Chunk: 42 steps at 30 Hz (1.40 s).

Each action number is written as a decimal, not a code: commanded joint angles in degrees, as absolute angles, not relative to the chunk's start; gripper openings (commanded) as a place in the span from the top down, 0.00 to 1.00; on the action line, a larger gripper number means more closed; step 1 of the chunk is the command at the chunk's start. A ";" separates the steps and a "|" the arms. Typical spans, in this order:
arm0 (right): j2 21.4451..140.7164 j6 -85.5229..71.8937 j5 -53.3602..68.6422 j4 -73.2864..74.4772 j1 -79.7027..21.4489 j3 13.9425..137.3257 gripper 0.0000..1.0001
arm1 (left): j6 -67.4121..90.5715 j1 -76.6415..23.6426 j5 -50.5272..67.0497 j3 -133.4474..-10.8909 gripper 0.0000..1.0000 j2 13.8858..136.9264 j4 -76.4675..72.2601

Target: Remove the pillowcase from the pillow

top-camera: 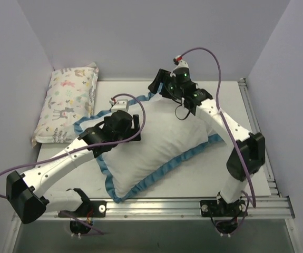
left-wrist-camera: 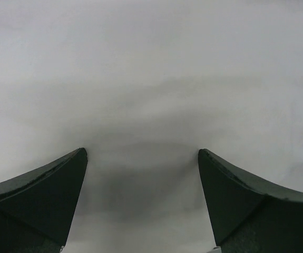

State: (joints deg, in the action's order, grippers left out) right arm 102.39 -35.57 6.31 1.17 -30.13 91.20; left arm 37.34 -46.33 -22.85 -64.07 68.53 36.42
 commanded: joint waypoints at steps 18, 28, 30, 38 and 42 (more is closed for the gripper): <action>79.98 -26.63 -8.95 11.94 -20.92 65.13 0.28 | 29.80 -22.59 -16.18 -74.42 0.83 80.67 33.31; 73.13 -28.47 -3.25 8.70 -26.10 52.92 0.26 | 27.86 -28.20 -12.74 -78.05 0.19 75.42 37.70; 73.04 -29.53 -2.20 6.52 -28.29 50.99 0.39 | 28.65 -31.01 -13.01 -76.56 0.16 71.74 38.58; 76.90 -37.78 2.72 -1.30 -33.40 49.75 0.85 | 35.84 -46.56 -15.81 -68.22 0.11 64.08 41.57; 78.22 -39.28 1.49 -2.46 -31.74 50.71 0.98 | 40.86 -53.78 -18.27 -61.10 0.08 62.58 41.05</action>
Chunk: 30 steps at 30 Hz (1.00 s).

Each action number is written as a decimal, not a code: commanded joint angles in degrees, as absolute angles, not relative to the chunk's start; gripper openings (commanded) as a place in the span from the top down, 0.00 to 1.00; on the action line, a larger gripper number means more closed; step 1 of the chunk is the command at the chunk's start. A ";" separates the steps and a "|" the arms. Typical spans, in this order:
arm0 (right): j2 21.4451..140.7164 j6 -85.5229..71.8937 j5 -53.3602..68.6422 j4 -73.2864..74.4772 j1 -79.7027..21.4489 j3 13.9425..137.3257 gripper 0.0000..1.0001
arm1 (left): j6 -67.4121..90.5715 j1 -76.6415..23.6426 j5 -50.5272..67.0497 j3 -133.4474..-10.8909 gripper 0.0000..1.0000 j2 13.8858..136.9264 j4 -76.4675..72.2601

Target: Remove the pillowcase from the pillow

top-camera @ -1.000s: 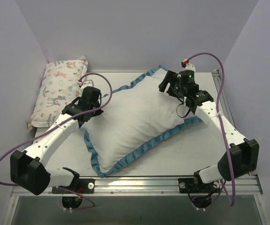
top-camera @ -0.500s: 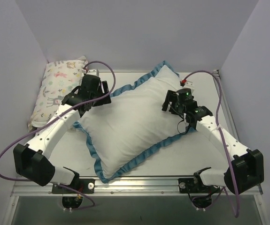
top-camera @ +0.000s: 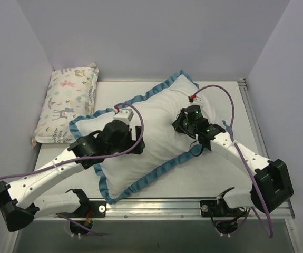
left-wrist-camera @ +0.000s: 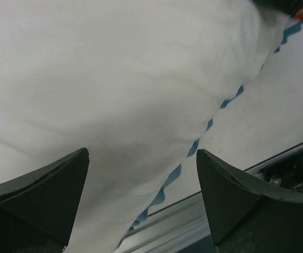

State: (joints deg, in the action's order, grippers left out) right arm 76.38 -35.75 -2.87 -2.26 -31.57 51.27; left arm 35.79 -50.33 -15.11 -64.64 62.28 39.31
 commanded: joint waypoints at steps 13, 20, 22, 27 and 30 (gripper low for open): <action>75.41 -41.75 10.02 -3.60 -26.98 52.30 1.00 | 34.03 -35.61 -16.35 -61.33 0.29 75.48 33.75; 79.53 -40.96 9.67 -4.66 -32.17 53.96 1.00 | 30.32 -29.36 -14.86 -72.59 0.43 85.34 34.10; 80.51 -40.26 10.54 -4.05 -31.30 54.67 0.93 | 29.97 -29.62 -13.98 -73.48 0.42 84.82 34.19; 76.30 -34.38 8.27 1.48 -32.17 58.34 0.49 | 28.05 -29.71 -12.93 -73.82 0.30 79.29 34.72; 72.44 -32.35 6.69 6.14 -32.70 60.11 0.36 | 27.07 -31.46 -12.39 -75.58 0.22 76.65 35.86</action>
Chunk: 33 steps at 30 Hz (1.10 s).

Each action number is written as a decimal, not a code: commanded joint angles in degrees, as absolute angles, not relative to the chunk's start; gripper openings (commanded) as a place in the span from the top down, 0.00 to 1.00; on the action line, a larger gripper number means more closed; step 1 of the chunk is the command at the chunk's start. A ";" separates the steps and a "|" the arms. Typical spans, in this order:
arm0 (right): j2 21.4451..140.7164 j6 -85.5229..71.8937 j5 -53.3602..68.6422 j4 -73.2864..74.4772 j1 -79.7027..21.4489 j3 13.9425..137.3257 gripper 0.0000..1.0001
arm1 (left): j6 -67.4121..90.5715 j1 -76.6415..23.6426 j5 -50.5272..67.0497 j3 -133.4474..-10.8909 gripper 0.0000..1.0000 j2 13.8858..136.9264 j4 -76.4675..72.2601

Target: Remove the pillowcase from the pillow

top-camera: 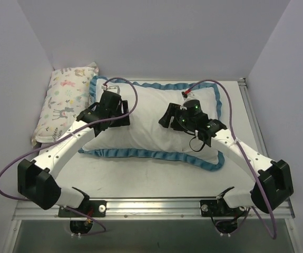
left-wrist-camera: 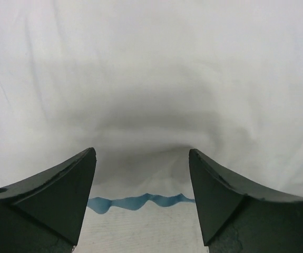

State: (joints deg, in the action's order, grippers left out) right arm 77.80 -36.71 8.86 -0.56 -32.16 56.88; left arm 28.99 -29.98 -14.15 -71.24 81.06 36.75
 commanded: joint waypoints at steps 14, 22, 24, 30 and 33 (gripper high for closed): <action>60.21 -29.09 -13.01 19.16 -23.39 53.71 0.15 | 26.10 -54.13 -26.72 -96.58 0.05 93.76 35.07; 61.70 -30.23 -11.62 18.11 -16.81 46.78 0.54 | 24.52 -60.81 -25.40 -110.63 0.04 108.70 32.96; 60.39 -32.41 -8.81 16.18 -13.90 44.14 0.75 | 25.13 -61.96 -25.75 -112.49 0.03 110.99 33.05; 62.57 -39.89 21.25 -1.38 3.41 31.65 1.00 | 26.98 -62.23 -25.49 -117.24 0.02 118.64 33.13; 65.47 -42.62 27.41 -6.41 7.02 29.10 1.00 | 27.24 -62.23 -26.89 -118.82 0.03 121.63 33.75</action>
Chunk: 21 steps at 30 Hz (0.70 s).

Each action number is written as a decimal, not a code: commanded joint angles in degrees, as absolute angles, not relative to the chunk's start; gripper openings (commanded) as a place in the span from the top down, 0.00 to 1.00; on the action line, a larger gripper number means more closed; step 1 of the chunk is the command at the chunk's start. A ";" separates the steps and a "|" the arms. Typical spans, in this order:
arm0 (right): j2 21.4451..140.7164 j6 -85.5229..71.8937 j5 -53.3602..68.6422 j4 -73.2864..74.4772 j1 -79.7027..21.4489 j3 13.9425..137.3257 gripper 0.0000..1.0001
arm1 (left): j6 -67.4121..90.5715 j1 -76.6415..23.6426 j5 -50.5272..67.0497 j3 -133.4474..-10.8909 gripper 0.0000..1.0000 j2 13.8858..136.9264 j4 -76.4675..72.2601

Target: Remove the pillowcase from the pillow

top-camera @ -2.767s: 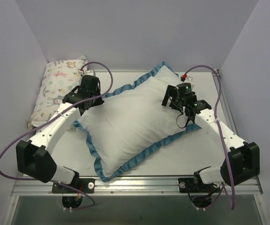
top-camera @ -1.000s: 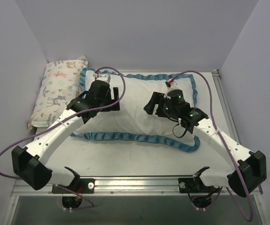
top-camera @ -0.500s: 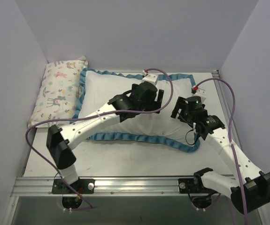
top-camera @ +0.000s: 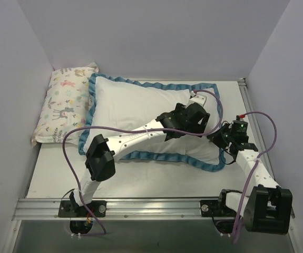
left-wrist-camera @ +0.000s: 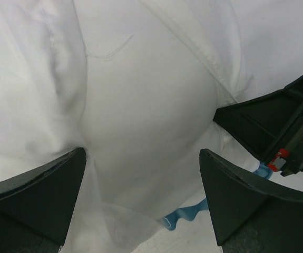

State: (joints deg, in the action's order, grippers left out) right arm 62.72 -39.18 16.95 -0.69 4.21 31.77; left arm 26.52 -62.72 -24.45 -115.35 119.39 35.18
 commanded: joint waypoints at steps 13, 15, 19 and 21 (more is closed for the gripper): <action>69.43 -46.14 32.78 -15.20 7.73 27.33 1.00 | 26.19 -68.64 -27.86 -121.37 0.03 116.19 32.96; 69.87 -47.37 33.40 -16.52 7.73 27.25 1.00 | 26.54 -68.64 -29.08 -122.16 0.03 117.24 33.39; 69.44 -48.77 34.19 -16.87 7.82 26.90 1.00 | 29.70 -64.96 -28.48 -122.87 0.03 121.54 34.28; 68.73 -49.22 34.19 -16.79 7.82 26.63 1.00 | 31.11 -61.97 -27.86 -122.78 0.03 123.91 35.06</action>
